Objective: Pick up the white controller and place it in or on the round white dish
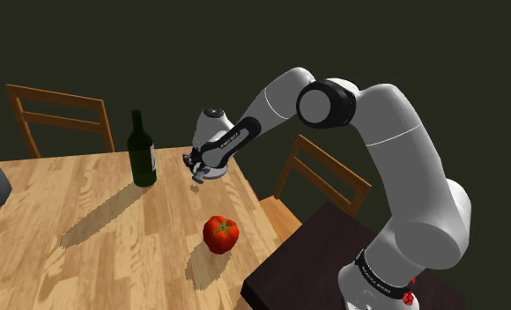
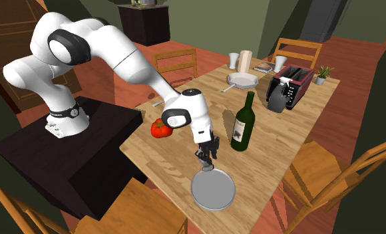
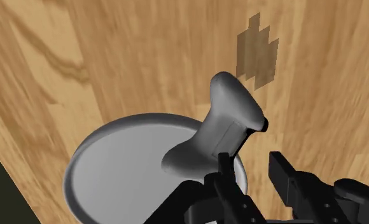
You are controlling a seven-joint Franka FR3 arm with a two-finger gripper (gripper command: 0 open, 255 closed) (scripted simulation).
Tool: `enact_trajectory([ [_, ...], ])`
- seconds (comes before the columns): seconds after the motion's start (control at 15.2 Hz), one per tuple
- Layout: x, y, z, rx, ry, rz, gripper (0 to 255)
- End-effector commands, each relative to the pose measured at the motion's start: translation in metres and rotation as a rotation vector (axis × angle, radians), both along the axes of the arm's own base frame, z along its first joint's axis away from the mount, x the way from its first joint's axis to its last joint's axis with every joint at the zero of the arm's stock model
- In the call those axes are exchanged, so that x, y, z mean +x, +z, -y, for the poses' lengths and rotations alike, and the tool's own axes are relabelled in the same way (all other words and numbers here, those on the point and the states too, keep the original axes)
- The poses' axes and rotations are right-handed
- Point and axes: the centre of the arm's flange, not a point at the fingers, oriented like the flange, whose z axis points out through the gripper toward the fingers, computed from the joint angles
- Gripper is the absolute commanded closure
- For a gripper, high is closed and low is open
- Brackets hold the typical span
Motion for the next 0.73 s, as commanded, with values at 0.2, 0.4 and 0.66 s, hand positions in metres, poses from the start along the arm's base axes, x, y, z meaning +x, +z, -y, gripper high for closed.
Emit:
enact_trajectory([
  [0.2, 0.000, 0.000, 0.000, 0.000, 0.000, 0.000, 255],
  [0.4, 0.000, 0.000, 0.000, 0.000, 0.000, 0.000, 255],
  [0.66, 0.011, 0.006, -0.018, -0.028, -0.208, -0.229, 0],
])
